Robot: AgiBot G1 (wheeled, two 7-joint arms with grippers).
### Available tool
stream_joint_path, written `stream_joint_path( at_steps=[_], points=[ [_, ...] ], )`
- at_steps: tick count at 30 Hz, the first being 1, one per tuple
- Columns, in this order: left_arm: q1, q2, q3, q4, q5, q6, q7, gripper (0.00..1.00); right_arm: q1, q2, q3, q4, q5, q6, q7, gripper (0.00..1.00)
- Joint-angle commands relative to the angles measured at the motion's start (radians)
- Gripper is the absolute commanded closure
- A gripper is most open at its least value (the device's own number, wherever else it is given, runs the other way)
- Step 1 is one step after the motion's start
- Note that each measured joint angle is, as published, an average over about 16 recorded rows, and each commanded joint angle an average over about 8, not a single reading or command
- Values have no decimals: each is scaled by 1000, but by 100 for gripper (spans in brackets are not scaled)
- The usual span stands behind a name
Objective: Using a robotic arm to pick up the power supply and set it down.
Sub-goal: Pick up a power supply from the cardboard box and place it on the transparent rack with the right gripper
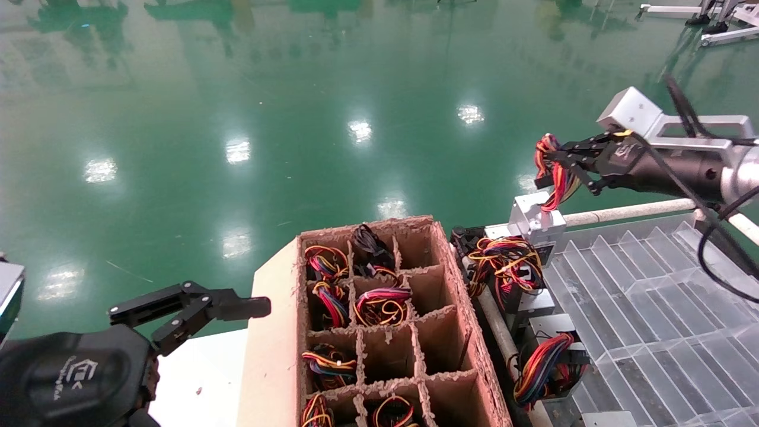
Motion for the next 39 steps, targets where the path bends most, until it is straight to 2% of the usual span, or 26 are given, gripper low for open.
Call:
stream_joint_path(
  at_steps=[1,9,26,39],
  points=[
    [0,0,0,0,0,0,0,0,-1,-9,-2,-5,-3,1,5,100],
    [0,0,0,0,0,0,0,0,-3,-13,-10,-13,-14,21,15,100],
    [0,0,0,0,0,0,0,0,-14,51,-21,-18,-30,82,7,100],
    [0,0,0,0,0,0,0,0,-16,48,-22,-10,-31,133,7,100]
  ],
)
